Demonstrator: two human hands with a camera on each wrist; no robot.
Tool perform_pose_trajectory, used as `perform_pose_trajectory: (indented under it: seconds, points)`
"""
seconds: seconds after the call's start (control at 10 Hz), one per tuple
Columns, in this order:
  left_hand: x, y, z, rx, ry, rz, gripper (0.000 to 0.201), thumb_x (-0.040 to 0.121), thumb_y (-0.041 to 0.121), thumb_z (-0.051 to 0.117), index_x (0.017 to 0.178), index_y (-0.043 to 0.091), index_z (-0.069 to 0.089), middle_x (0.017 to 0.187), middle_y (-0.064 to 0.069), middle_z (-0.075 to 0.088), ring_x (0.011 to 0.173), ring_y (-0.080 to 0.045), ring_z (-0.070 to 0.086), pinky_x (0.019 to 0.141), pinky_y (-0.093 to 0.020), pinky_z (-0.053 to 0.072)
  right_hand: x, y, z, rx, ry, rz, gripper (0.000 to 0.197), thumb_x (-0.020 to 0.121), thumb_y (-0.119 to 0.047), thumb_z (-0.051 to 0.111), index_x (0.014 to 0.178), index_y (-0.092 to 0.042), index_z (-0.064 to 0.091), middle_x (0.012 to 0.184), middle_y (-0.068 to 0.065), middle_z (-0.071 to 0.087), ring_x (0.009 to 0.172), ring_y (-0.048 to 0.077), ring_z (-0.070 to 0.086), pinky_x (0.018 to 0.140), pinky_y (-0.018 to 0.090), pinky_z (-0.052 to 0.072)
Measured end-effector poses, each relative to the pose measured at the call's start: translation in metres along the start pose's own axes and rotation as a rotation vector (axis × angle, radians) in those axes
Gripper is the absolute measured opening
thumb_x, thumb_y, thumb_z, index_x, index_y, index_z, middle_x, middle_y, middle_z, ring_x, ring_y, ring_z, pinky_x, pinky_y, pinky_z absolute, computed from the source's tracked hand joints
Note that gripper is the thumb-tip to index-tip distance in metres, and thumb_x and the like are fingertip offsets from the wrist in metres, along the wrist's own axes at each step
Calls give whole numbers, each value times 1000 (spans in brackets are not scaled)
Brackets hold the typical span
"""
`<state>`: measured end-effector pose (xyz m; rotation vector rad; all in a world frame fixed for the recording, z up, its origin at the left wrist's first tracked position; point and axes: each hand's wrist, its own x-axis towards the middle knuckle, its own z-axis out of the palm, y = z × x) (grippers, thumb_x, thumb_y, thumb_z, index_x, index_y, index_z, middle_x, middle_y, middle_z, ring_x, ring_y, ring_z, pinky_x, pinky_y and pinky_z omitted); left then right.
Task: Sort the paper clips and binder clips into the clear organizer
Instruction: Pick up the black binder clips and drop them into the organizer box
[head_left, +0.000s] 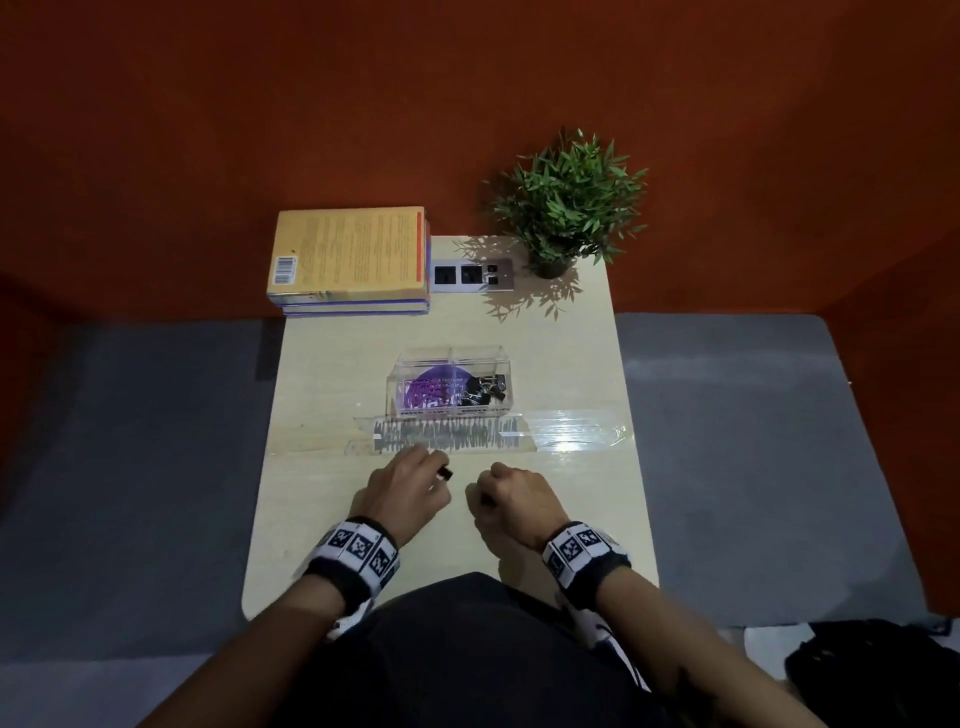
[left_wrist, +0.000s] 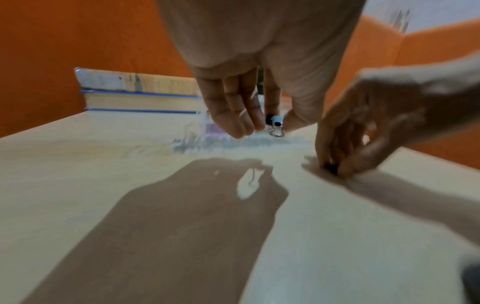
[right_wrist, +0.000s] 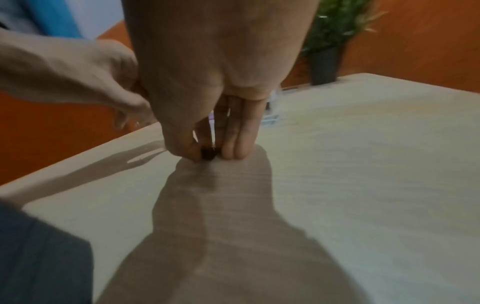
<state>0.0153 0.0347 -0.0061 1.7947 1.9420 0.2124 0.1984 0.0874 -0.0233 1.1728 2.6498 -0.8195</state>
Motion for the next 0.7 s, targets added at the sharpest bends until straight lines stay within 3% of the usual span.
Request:
perform_pose_trajectory:
  seconds: [0.1, 0.2, 0.3, 0.5, 0.7]
  points:
    - [40, 37, -27, -41, 113, 75, 18, 78, 20, 64, 97, 19, 63, 91, -1, 63, 87, -22, 57, 61, -36, 51, -11, 15, -11, 167, 160, 181, 11, 76, -31, 66, 80, -21, 62, 79, 3, 60, 64, 28, 58, 55, 30, 36]
    - [81, 59, -42, -50, 190, 100, 19, 84, 22, 61, 102, 17, 61, 94, -4, 63, 88, -23, 56, 60, -37, 50, -14, 20, -31, 272, 301, 255, 18, 77, -37, 65, 85, -22, 62, 81, 1, 61, 65, 24, 58, 56, 32, 46]
    - [103, 61, -40, 5, 188, 66, 23, 86, 19, 59, 109, 17, 61, 95, -6, 64, 94, -25, 52, 56, -35, 43, -2, 21, -56, 331, 411, 279, 17, 74, -35, 69, 85, -25, 62, 81, -3, 62, 62, 17, 59, 55, 32, 49]
    - [70, 32, -24, -44, 218, 52, 26, 85, 8, 63, 110, 13, 64, 102, -11, 66, 102, -31, 53, 68, -44, 54, 41, 11, -91, 350, 491, 248, 15, 75, -25, 71, 87, -20, 65, 83, 2, 63, 67, 22, 58, 59, 32, 48]
    - [-10, -18, -11, -7, 261, 94, 18, 78, 1, 66, 92, 13, 68, 87, -4, 65, 85, -23, 58, 60, -35, 54, 64, 9, -80, 238, 370, 247, 16, 82, -23, 70, 96, -19, 66, 93, 5, 64, 75, 26, 61, 65, 36, 53]
